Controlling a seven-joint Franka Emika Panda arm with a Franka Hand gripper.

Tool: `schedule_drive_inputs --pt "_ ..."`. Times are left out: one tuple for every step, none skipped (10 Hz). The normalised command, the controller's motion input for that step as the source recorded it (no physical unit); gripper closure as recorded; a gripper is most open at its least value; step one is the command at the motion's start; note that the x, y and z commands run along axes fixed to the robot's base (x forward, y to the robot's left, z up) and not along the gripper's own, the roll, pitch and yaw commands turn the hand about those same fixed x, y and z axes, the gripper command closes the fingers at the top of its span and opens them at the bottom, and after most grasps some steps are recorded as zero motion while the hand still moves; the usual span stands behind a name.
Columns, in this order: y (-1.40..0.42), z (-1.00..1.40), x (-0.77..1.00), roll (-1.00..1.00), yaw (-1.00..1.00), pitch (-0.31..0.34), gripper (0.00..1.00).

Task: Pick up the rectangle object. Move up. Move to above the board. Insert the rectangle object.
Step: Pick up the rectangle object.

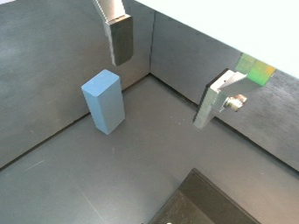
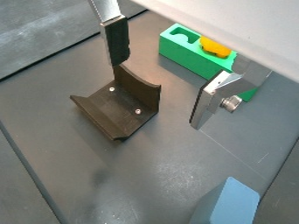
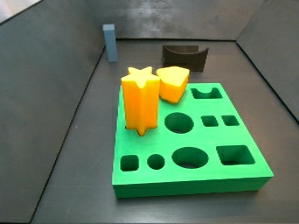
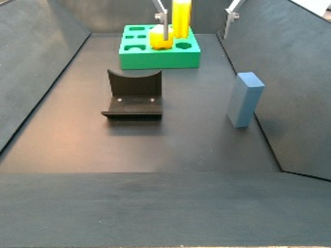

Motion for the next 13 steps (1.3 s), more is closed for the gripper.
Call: schedule_drive_inputs --pt "0.03 0.0 0.0 0.0 0.0 0.0 0.0" --pt "0.13 -0.17 -0.57 0.0 -0.72 -0.039 0.0" --pt "0.08 -0.22 -0.43 0.0 -0.85 -0.01 0.0" --pt "0.08 -0.24 -0.4 0.0 -0.86 0.0 0.0" --pt "0.07 -0.24 -0.38 0.0 -0.88 -0.004 0.0" --pt "0.05 -0.23 -0.34 0.01 -0.91 -0.011 0.0" --pt "0.02 -0.25 -0.27 0.0 -0.95 -0.013 0.0" --pt "0.0 -0.26 -0.23 0.0 -0.98 -0.011 0.0" --pt "0.0 -0.26 -0.21 0.0 -0.99 -0.011 0.0" --pt "0.0 -0.25 -0.17 0.0 -1.0 -0.006 0.0" --pt "0.0 -0.24 -0.16 0.0 -1.0 0.0 0.0" --pt "0.0 -0.24 -0.16 0.01 -1.0 0.0 0.0" --pt "0.0 -0.21 -0.14 0.02 -1.0 0.0 0.0"
